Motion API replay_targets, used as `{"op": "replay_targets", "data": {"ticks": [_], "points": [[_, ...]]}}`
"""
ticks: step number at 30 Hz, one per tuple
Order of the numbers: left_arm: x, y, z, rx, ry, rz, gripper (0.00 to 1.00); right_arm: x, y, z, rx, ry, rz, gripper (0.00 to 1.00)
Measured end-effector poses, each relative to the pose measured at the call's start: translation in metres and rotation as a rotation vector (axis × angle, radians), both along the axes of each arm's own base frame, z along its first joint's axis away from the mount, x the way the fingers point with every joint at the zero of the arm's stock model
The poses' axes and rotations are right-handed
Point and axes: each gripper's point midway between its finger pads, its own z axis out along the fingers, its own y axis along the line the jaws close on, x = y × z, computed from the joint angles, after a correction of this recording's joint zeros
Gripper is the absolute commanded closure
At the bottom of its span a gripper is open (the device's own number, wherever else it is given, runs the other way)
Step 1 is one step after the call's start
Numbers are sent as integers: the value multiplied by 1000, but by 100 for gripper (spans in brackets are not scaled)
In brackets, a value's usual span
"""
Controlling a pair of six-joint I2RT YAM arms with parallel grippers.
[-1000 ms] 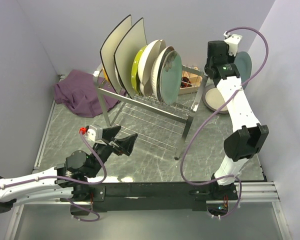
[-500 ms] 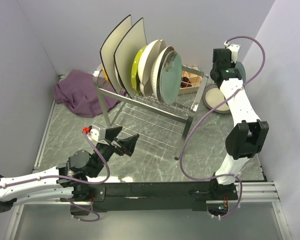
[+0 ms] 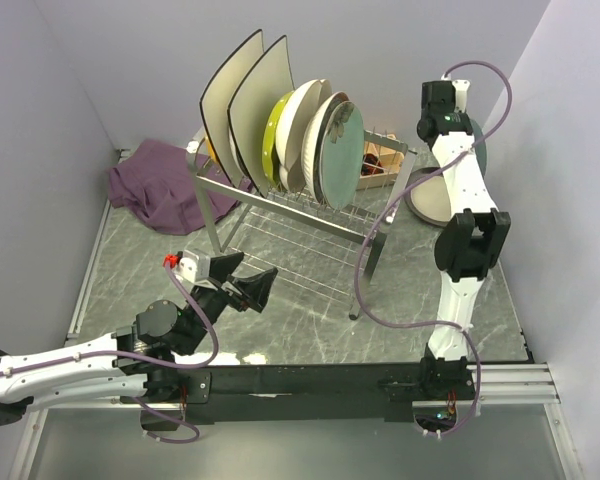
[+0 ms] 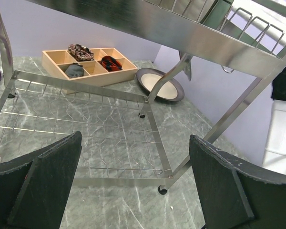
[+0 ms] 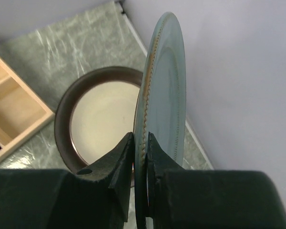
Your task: Unload the plates from the dish rack
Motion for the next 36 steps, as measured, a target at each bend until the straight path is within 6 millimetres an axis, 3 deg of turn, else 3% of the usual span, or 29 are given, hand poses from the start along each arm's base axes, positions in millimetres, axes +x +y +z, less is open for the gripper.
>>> {"op": "replay_targets", "data": {"ticks": [17,36], "points": [[1,-2,-3,15,3,4,1,23,8,-76,33,135,13,100],[1,-1,-2,11,2,4,0,31,21,-107,2,193,37,70]]}}
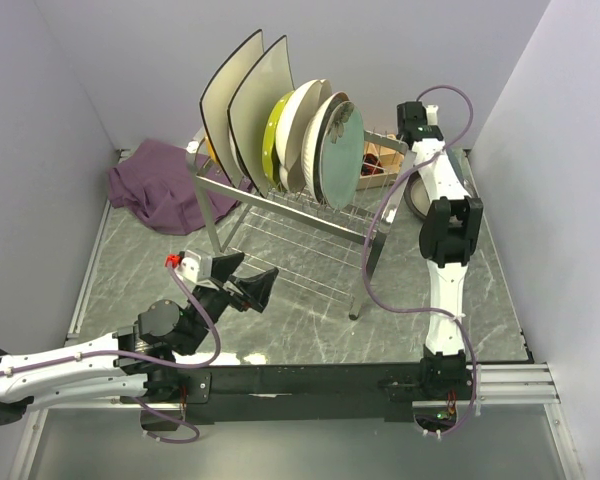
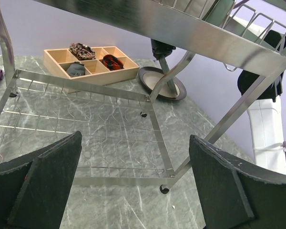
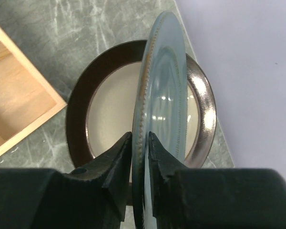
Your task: Unload the plates from the dish rack
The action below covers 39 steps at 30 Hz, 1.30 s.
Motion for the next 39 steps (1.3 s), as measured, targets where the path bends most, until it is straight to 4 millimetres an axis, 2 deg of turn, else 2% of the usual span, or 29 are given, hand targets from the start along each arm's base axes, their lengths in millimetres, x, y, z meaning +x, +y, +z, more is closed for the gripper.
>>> {"op": "replay_targets", "data": {"ticks": [7,13,18,32,39], "points": [[0,0,0,-2,-1,0,1,3,9,-5,20,0,24,63],[-1,2,2,-9,-2,0,1,3,21,-26,69,19,55,61],[-1,2,3,-14,-4,-1,1,-4,28,-43,96,64,75,59],[-1,4,6,-22,-6,-1,0,-3,35,-47,136,63,87,49],[-1,3,5,-19,-6,-3,0,-4,39,-52,159,71,98,47]]}}
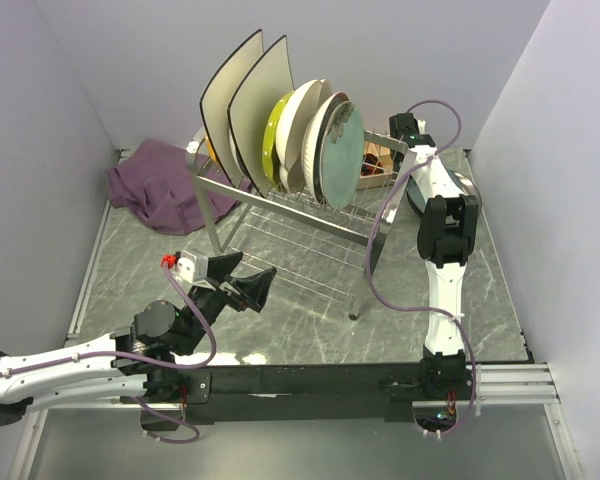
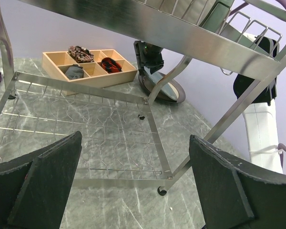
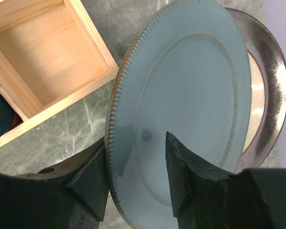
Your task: Unload the plates from the dish rack
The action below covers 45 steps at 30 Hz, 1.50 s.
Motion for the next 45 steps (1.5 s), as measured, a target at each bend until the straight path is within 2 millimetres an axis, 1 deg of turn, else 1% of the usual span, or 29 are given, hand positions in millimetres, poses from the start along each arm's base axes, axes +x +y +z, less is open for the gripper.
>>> {"op": "replay_targets", "data": {"ticks": [12,18,19,21,27,31,35,37,38,43,44,45], "points": [[0,0,0,0,0,-1,1,-3,3,-7,16,15,6,42],[0,0,0,0,0,-1,1,-3,3,-7,22,11,-3,37],[0,0,0,0,0,-1,1,-3,3,-8,23,12,-3,35],[0,0,0,1,0,-1,0,-4,3,-9,25,14,-7,34],[0,-1,-2,7,2,-1,0,-6,5,-13,35,22,-6,36],[0,-1,-2,6,2,-1,1,-7,5,-14,38,25,-5,40],[0,-1,-2,6,2,-1,1,-7,5,-14,38,27,-3,41],[0,-1,-2,7,2,-2,1,-7,4,-14,38,26,-5,48],[0,-1,-2,6,2,-2,1,-7,4,-15,43,25,-5,49],[0,-2,-2,7,2,-2,0,-7,0,-15,45,24,-11,47],[0,-2,-2,7,2,-2,1,-7,-2,-15,46,24,-12,45],[0,-2,-2,7,2,-2,1,-7,-2,-15,50,24,-12,40]]}}
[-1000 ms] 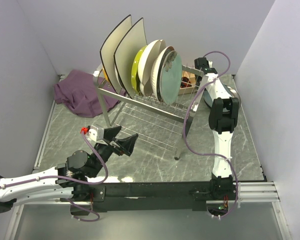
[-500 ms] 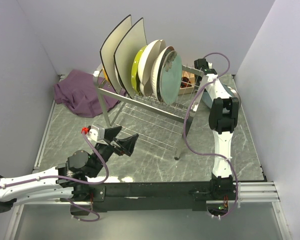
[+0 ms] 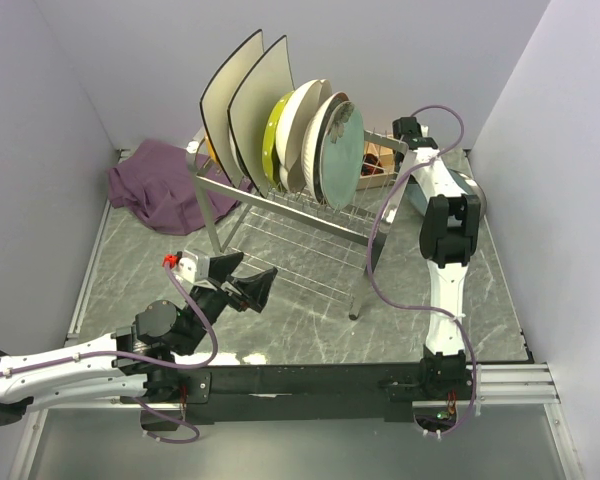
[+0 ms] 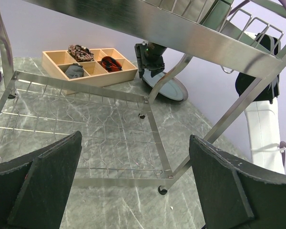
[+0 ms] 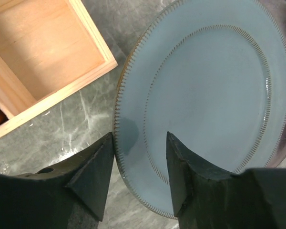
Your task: Unload the plates from the dish rack
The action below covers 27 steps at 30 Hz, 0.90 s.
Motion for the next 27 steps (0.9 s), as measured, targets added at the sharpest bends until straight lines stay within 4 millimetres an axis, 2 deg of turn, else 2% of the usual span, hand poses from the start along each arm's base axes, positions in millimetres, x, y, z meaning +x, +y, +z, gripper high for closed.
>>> {"op": "replay_targets", "data": {"ticks": [6,17,27], "points": [[0,-1,-2,7,2,0,1,1,-6,0,2,-6,-11,34],[0,-2,-3,11,3,-1,1,-5,-18,9,3,-26,-35,36],[0,-2,-1,7,0,-7,1,-10,-11,0,56,-8,-7,35]]}}
